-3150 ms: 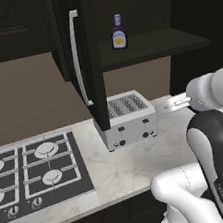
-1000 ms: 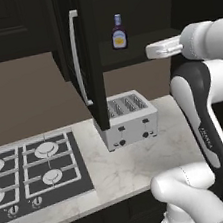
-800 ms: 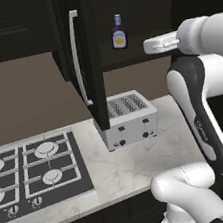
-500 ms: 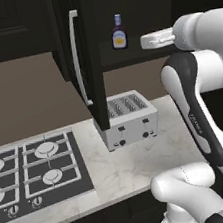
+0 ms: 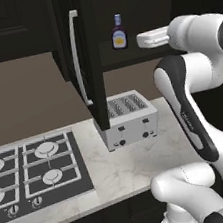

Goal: Take 2 condiments from the cabinet and move them on the counter near the stove.Make sure the condiments are lined up with each other, next to each other.

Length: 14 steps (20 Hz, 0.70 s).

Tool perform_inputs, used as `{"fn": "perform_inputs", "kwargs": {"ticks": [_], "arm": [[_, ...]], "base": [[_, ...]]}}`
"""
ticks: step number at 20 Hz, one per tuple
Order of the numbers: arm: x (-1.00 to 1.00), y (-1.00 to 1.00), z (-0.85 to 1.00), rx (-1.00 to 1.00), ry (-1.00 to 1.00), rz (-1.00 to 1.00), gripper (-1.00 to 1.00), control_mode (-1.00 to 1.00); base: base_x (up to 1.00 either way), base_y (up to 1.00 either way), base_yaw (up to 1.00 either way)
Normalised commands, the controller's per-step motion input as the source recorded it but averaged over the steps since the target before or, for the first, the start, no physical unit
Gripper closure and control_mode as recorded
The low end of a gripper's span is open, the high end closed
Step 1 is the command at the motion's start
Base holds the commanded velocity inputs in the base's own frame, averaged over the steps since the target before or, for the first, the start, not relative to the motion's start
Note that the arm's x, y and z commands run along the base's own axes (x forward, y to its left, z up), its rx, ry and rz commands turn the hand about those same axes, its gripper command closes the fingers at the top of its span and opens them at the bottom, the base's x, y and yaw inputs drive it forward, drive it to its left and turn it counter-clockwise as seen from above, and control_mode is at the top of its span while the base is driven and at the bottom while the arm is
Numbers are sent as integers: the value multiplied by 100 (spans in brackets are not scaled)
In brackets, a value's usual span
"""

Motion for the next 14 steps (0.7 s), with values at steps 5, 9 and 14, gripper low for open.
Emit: {"fn": "perform_inputs", "kwargs": {"ticks": [5,9,14], "arm": [[9,0,0,0,-1,-2,-100,-100],[7,0,0,0,1,-1,-100,-100],[15,0,0,0,5,0,-100,-100]], "base": [[0,0,0],[0,0,0],[0,0,0]]}}
